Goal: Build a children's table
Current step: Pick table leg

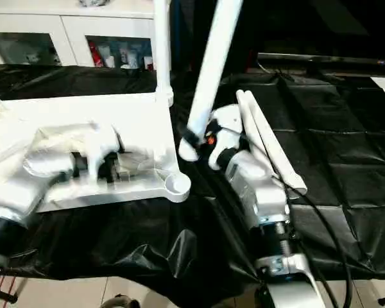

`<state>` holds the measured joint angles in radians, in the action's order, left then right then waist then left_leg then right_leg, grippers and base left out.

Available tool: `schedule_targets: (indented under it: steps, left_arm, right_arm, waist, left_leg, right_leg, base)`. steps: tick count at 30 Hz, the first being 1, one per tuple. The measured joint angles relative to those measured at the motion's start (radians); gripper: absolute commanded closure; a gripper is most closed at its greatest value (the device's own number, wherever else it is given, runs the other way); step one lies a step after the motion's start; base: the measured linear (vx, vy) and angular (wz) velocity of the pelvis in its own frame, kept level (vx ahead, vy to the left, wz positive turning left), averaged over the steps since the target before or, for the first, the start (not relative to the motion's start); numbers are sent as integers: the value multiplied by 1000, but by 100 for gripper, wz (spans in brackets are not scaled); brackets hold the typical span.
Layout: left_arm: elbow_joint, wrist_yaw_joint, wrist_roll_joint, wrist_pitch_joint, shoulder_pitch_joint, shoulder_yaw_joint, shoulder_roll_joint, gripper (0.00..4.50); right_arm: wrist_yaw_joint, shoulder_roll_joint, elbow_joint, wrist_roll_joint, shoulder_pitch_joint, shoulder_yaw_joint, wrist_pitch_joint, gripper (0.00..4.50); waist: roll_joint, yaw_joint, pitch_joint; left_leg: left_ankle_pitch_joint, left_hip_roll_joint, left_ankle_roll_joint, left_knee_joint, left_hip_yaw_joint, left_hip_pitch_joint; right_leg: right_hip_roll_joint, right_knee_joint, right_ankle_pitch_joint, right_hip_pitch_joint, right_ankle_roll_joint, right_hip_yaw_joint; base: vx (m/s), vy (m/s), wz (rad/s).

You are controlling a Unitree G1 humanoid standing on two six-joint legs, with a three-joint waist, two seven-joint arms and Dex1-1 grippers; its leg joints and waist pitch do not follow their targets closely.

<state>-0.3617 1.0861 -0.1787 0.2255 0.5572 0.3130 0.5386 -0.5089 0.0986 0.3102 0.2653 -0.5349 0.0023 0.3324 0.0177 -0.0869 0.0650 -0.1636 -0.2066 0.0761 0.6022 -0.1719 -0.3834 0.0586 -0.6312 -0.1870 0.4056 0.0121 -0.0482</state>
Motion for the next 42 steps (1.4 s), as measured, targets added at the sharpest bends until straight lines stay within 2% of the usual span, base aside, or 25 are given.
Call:
schedule_targets:
  steps: [3,5,7,12,13,17,19,22,26,29,30,35,37,42]
  left_arm:
    - [-79,49,43,-36,16,28,20,149]
    - [-108,64,61,-52,25,41,24,178]
    - [-131,74,73,-67,38,53,23,188]
    - [-188,96,79,-82,56,58,2,227]
    - [-202,102,80,-88,64,58,-5,255]
    - [-239,128,80,-100,88,54,-19,269]
    - [-246,134,80,-104,91,54,-23,305]
    - [-257,140,80,-105,92,54,-29,312]
    - [-285,144,87,-123,93,52,-35,350]
    - [-294,144,93,-125,93,48,-35,355]
    - [-295,144,95,-126,93,47,-36,386]
    - [-301,148,95,-126,93,43,-37,412]
    - [-301,153,94,-125,93,39,-37,439]
    - [-298,153,93,-115,87,17,-46,446]
  right_arm:
    - [-25,4,-17,1,24,11,7,261]
    - [-26,3,-17,1,29,17,7,261]
    - [-26,1,-22,3,29,20,9,261]
    - [-26,1,-42,4,38,26,15,261]
    - [-27,2,-44,4,42,26,17,261]
    - [-27,3,-44,4,50,27,17,261]
    - [-27,3,-43,3,50,27,17,261]
    - [-26,4,-43,3,50,27,17,261]
    - [-26,4,-44,2,50,27,17,261]
    - [-26,6,-43,1,50,27,17,261]
    - [-26,6,-43,1,50,27,17,261]
    - [-32,10,-43,1,50,33,17,261]
    - [-39,15,-43,0,50,36,17,261]
    - [-90,45,-43,0,48,64,45,261]
  waist:
    - [1,0,0]
    - [2,-1,1]
    - [3,-1,1]
    - [5,-1,0]
    - [6,-1,0]
    - [6,-1,1]
    - [7,0,0]
    - [8,0,0]
    - [8,0,0]
    - [8,0,0]
    - [8,0,0]
    - [8,-1,0]
    - [8,-1,0]
    - [8,4,0]
  left_leg:
    - [0,0,0,0,0,0]
    - [0,0,0,0,0,-1]
    - [0,0,0,0,0,0]
    - [0,0,0,0,0,0]
    - [0,0,0,0,0,0]
    - [0,0,0,0,0,0]
    - [0,0,0,0,0,0]
    - [0,0,0,0,0,0]
    - [0,0,0,0,0,0]
    - [0,0,0,0,0,0]
    - [0,0,0,0,0,0]
    - [0,0,0,0,0,0]
    - [0,0,0,0,0,0]
    - [0,0,0,0,0,0]
  right_leg:
    - [0,0,0,0,0,0]
    - [0,0,0,0,0,0]
    - [0,0,0,0,0,0]
    - [0,0,0,0,0,0]
    - [0,0,0,0,0,0]
    - [0,0,0,0,0,0]
    - [0,0,0,0,0,0]
    - [0,0,0,0,0,0]
    - [0,0,0,0,0,0]
    - [0,0,0,0,0,0]
    - [0,0,0,0,0,0]
    - [0,0,0,0,0,0]
    - [0,0,0,0,1,0]
    - [0,0,0,0,1,1]
  base:
    - [0,0,0]
    - [0,0,0]
    - [0,0,0]
    - [0,0,0]
    - [0,0,0]
    - [0,0,0]
    - [0,0,0]
    - [0,0,0]
    - [0,0,0]
    - [0,0,0]
    - [0,0,0]
    - [0,0,0]
    - [0,0,0]
    - [0,0,0]
